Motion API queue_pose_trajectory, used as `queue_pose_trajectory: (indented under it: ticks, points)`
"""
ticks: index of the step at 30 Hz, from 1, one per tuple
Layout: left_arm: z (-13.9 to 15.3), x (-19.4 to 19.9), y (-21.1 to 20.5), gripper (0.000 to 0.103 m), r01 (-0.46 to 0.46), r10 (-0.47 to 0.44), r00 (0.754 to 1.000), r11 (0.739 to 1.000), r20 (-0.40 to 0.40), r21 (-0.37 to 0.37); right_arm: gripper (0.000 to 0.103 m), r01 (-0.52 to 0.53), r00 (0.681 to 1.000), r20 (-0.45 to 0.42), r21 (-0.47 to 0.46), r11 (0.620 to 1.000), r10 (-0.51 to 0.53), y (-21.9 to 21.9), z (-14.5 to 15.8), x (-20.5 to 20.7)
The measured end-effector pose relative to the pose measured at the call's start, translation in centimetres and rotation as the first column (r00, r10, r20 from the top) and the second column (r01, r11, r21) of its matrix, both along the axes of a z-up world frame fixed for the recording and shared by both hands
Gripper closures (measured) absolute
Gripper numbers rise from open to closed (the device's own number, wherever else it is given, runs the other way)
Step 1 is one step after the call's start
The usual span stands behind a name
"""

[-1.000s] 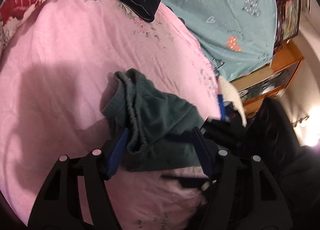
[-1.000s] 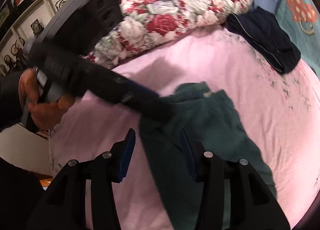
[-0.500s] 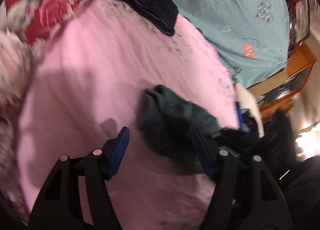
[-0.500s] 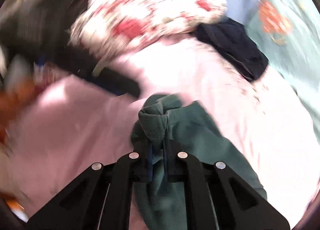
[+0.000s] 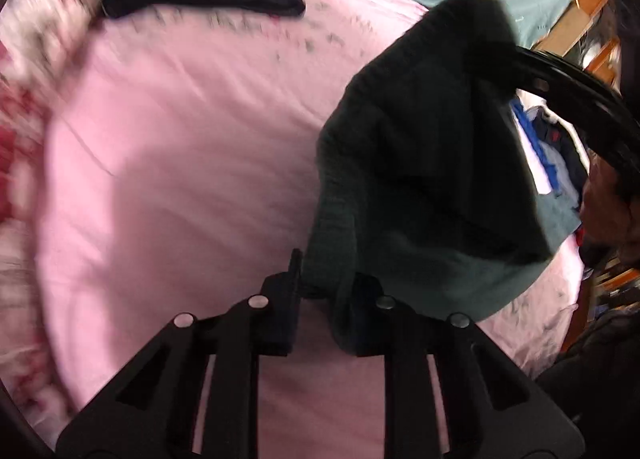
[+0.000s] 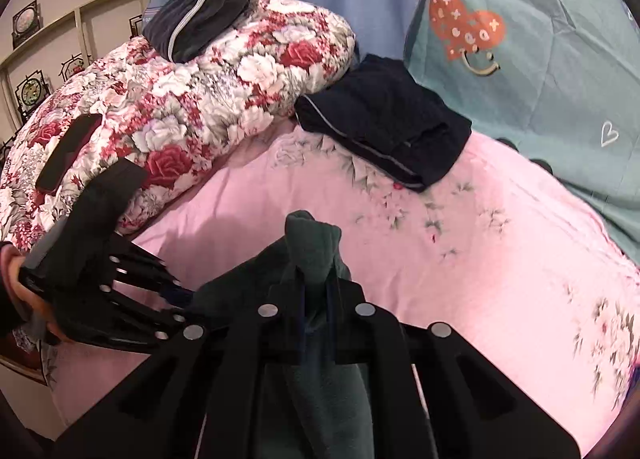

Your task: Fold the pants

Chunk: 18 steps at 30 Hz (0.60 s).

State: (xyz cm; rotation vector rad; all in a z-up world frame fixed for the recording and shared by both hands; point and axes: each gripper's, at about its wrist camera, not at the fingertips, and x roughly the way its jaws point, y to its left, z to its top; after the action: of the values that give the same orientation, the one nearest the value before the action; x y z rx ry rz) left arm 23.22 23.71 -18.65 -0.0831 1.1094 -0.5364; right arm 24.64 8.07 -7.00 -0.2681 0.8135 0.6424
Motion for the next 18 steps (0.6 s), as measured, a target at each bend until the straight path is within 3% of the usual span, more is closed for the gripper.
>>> queue_pose_trajectory:
  ticks: [4, 6, 8, 9, 12, 13, 15, 18]
  points:
    - [2.3, -2.4, 0.4, 0.084, -0.025, 0.023, 0.999, 0.999, 0.030, 0.042, 0.095, -0.040, 0.999, 0.034, 0.000, 0.999, 0.040, 1.2, 0.2, -0.8]
    - [1.3, -3.3, 0.5, 0.071, -0.061, 0.058, 0.998, 0.991, 0.022, 0.116, 0.095, -0.072, 0.997, 0.025, 0.003, 0.997, 0.072, 2.3, -0.3, -1.4]
    - [-0.2, -3.5, 1.3, 0.047, -0.133, 0.135, 0.991, 0.973, 0.004, 0.189, 0.095, -0.116, 0.993, 0.008, 0.008, 0.993, 0.115, 3.7, -1.2, -2.5]
    - [-0.9, -3.7, 2.2, 0.045, -0.170, 0.175, 0.984, 0.968, -0.015, 0.183, 0.095, -0.137, 0.990, -0.002, 0.010, 0.990, 0.138, 4.3, -1.6, -3.1]
    - [-1.4, -4.8, 5.6, 0.039, -0.286, 0.287, 0.953, 0.958, -0.097, 0.025, 0.095, -0.211, 0.977, -0.028, -0.004, 0.977, 0.211, 6.2, -3.3, -5.4]
    - [-1.1, -5.2, 6.2, 0.034, -0.310, 0.309, 0.946, 0.951, -0.100, 0.006, 0.095, -0.241, 0.970, -0.038, -0.023, 0.970, 0.240, 6.9, -4.3, -6.4]
    - [-0.4, -5.9, 7.1, 0.034, -0.354, 0.355, 0.932, 0.935, -0.070, 0.036, 0.095, -0.267, 0.962, -0.063, -0.033, 0.963, 0.264, 7.7, -5.7, -7.3]
    - [0.6, -6.5, 8.1, 0.034, -0.385, 0.388, 0.921, 0.921, -0.041, 0.059, 0.073, -0.302, 0.950, -0.106, -0.073, 0.951, 0.293, 9.3, -8.3, -8.8]
